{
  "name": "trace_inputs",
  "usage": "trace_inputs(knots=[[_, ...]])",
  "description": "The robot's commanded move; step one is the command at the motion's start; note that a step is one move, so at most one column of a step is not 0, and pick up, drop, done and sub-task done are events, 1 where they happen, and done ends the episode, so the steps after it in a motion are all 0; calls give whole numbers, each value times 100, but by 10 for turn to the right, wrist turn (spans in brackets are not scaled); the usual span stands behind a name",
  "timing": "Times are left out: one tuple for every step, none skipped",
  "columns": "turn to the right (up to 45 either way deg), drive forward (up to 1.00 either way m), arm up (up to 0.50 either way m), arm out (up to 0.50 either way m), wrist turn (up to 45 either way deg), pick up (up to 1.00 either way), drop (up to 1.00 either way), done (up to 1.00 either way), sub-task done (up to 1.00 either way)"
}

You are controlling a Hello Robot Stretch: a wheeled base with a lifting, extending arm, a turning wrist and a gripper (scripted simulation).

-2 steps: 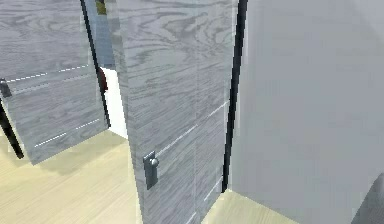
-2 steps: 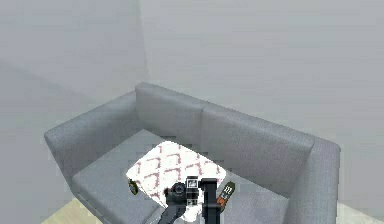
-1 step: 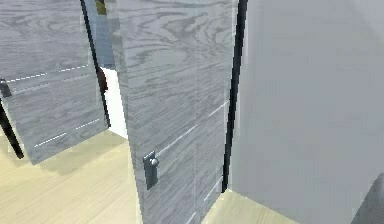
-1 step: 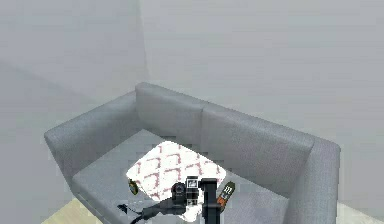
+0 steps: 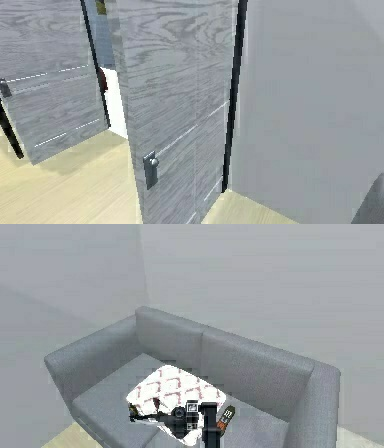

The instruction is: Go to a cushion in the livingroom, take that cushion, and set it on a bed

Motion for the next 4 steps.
trace_inputs(knots=[[0, 0, 0, 0, 450, 0, 0, 0, 0], [0, 0, 0, 0, 60, 0, 0, 0, 0], [0, 0, -30, 0, 0, 0, 0, 0, 0], [0, 0, 0, 0, 0, 100, 0, 0, 0]])
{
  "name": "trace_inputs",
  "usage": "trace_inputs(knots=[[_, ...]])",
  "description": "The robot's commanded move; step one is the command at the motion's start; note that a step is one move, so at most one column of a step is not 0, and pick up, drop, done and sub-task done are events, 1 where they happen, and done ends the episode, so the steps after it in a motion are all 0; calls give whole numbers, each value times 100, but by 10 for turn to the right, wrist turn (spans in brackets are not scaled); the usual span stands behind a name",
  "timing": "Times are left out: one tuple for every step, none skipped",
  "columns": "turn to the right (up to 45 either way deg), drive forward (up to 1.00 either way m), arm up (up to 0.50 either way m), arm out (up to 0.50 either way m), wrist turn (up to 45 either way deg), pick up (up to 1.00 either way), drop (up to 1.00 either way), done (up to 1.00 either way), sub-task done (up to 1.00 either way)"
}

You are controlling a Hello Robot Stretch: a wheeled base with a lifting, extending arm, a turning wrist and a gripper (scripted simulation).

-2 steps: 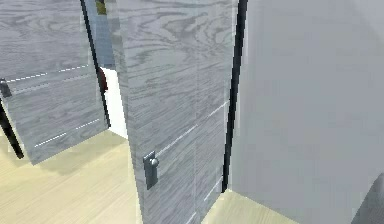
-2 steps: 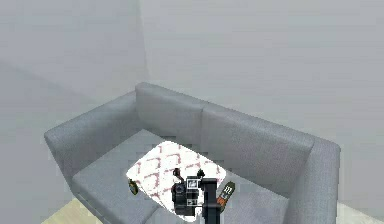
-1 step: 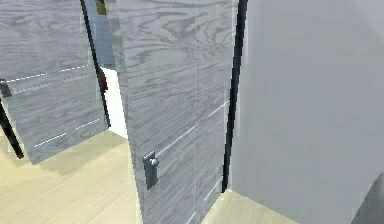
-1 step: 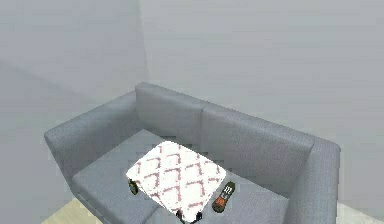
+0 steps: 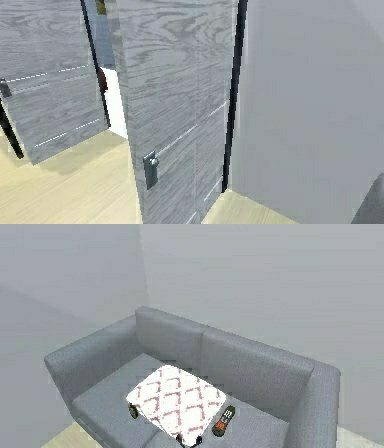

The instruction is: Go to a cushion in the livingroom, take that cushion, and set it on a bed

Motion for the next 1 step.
trace_inputs(knots=[[0, 0, 10, 0, 0, 0, 0, 0, 0]])
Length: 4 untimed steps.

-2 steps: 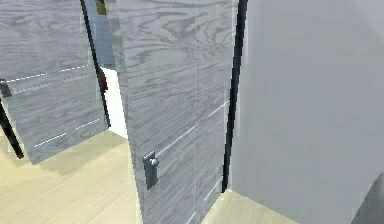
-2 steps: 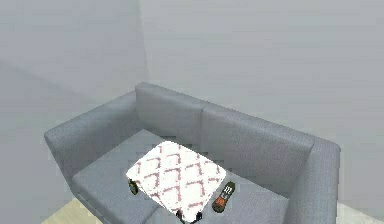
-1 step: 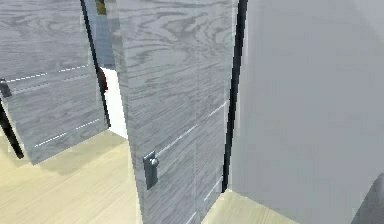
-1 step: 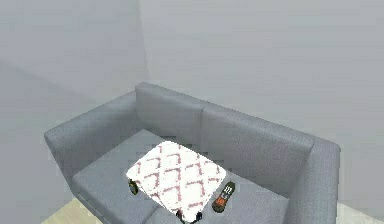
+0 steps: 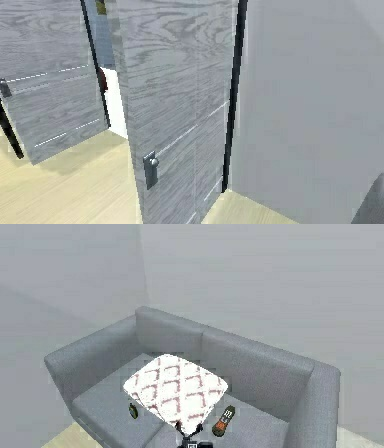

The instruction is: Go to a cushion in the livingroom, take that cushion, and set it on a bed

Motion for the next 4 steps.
trace_inputs(knots=[[0, 0, 50, 0, 0, 0, 0, 0, 0], [0, 0, 2, 0, 0, 0, 0, 0, 0], [0, 0, 0, 0, -450, 0, 0, 0, 0], [0, 0, 0, 0, -450, 0, 0, 0, 0]])
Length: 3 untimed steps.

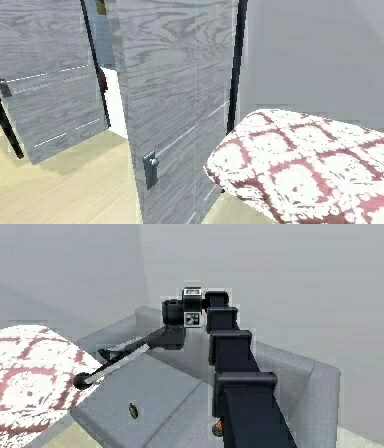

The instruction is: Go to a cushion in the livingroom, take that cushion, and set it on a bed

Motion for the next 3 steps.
trace_inputs(knots=[[0, 0, 0, 0, -450, 0, 0, 0, 0], [0, 0, 0, -24, 0, 0, 0, 0, 0], [-450, 0, 0, 0, 0, 0, 0, 0, 0]])
